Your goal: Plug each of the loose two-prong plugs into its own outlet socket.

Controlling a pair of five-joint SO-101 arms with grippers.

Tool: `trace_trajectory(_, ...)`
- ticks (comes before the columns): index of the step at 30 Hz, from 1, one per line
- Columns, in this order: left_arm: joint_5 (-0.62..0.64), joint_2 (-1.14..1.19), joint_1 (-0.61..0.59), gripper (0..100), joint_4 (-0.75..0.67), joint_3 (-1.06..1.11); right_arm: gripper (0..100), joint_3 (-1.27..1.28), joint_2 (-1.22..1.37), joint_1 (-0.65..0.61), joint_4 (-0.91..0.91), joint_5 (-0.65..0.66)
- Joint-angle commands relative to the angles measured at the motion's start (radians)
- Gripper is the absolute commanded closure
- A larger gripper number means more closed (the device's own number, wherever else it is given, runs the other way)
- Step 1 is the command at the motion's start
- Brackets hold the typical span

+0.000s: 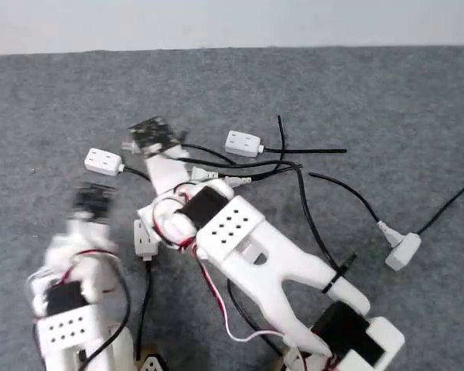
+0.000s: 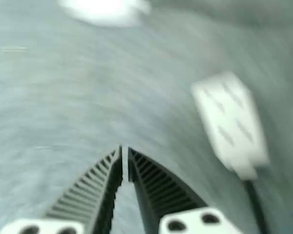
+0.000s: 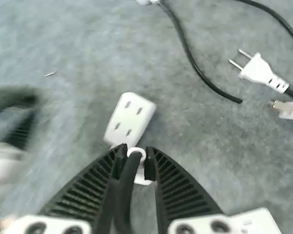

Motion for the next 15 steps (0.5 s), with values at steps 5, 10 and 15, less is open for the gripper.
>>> trace_trajectory(5, 0.152, -0.074, -0.178, 99, -0.060, -0.035, 98.9, 0.195, -0.042, 0.016, -0.450, -0.014)
trace_trajectory(10, 0.219, -0.071, -0.226, 99, -0.048, -0.067, 98.9, 0.193, -0.042, 0.013, -0.486, -0.012)
trace_trajectory(15, 0.227, 0.084, -0.222, 99, -0.034, -0.139, 98.9, 0.193, -0.041, 0.010, -0.504, -0.012)
